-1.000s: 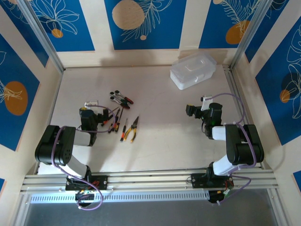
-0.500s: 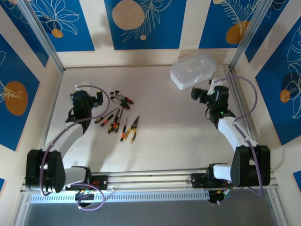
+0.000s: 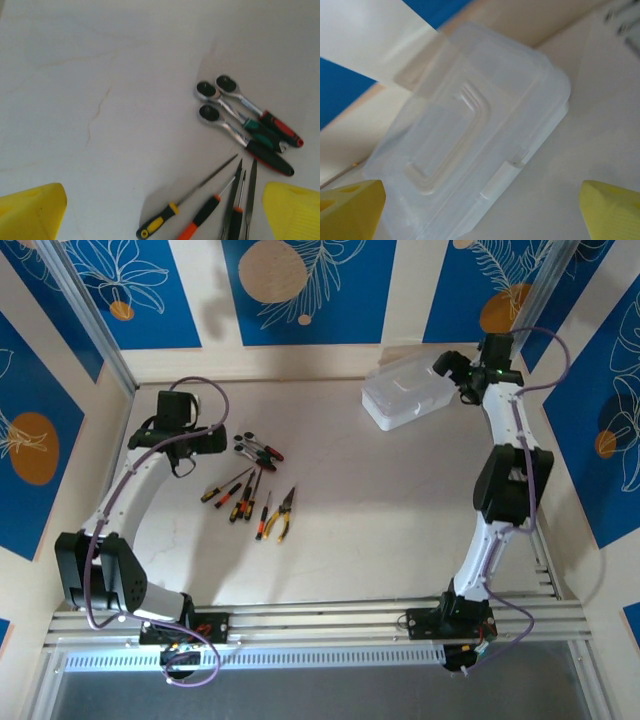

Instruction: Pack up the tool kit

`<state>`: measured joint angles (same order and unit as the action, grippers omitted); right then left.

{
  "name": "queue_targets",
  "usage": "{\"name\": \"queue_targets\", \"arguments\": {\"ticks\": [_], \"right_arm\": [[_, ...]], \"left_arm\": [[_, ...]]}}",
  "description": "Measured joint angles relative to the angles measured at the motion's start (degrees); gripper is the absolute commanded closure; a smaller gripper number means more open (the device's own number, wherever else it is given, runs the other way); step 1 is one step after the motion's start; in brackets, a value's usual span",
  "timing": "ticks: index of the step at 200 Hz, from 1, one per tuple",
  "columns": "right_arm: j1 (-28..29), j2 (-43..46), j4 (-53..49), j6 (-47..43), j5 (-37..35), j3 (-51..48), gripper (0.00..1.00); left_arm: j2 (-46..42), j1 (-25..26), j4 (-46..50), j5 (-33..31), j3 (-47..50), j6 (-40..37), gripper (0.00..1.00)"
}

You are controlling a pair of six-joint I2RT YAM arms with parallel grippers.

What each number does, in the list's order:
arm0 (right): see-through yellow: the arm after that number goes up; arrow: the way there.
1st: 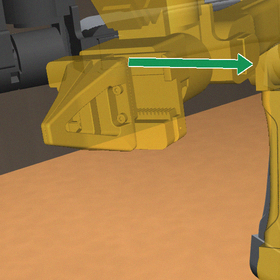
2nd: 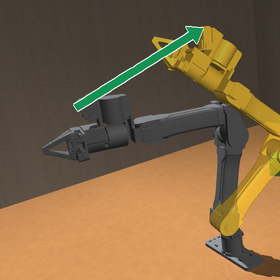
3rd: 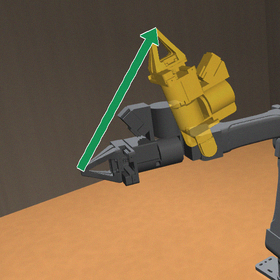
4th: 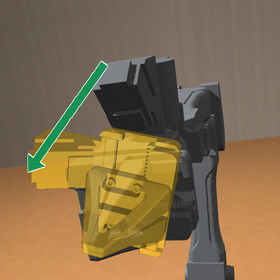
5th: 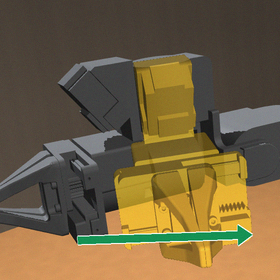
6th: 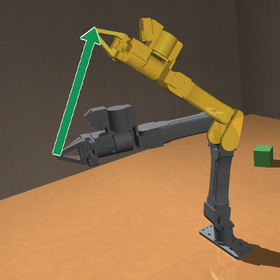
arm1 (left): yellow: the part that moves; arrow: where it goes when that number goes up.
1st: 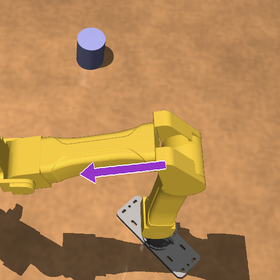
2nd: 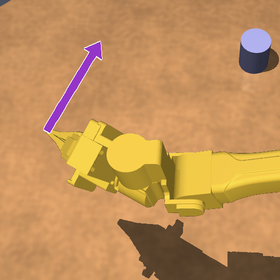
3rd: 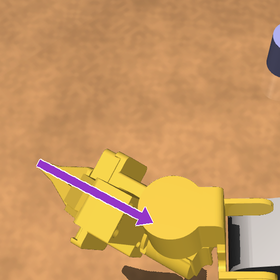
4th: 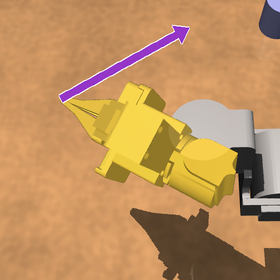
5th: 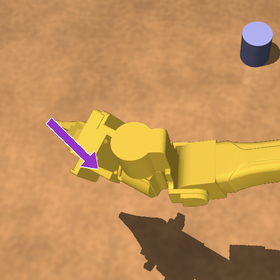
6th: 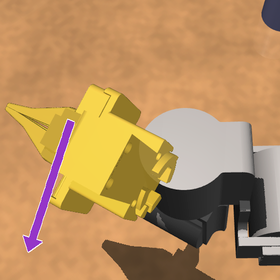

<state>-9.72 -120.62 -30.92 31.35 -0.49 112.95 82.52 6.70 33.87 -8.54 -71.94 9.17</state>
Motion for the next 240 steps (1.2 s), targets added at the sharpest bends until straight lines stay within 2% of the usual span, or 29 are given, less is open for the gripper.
{"name": "queue_targets", "arguments": {"ticks": [26,52,104,162,201,240], "right_arm": [[1.33,-10.21,-7.67,3.50,0.50,10.45,0.01],[3.28,-14.38,-10.91,6.62,0.48,14.53,0.01],[4.96,-15.52,-12.68,12.92,-2.05,15.82,0.00],[4.98,-15.58,-12.55,17.27,-2.86,15.85,0.10],[4.48,-15.80,-11.89,17.27,-1.46,15.82,0.10],[2.69,-17.53,-9.60,18.73,2.99,16.61,0.10]], "left_arm": [[0.00,0.20,3.19,-0.02,0.00,-0.02,0.00],[0.04,0.22,4.17,-0.02,0.07,-0.02,0.00],[0.33,0.24,4.44,-0.02,0.66,-0.24,0.00],[0.90,0.24,4.42,0.00,1.40,-0.31,0.00],[0.85,0.24,4.37,0.09,2.51,-0.63,0.00],[0.35,0.26,4.33,0.68,3.34,-0.63,0.00]]}}
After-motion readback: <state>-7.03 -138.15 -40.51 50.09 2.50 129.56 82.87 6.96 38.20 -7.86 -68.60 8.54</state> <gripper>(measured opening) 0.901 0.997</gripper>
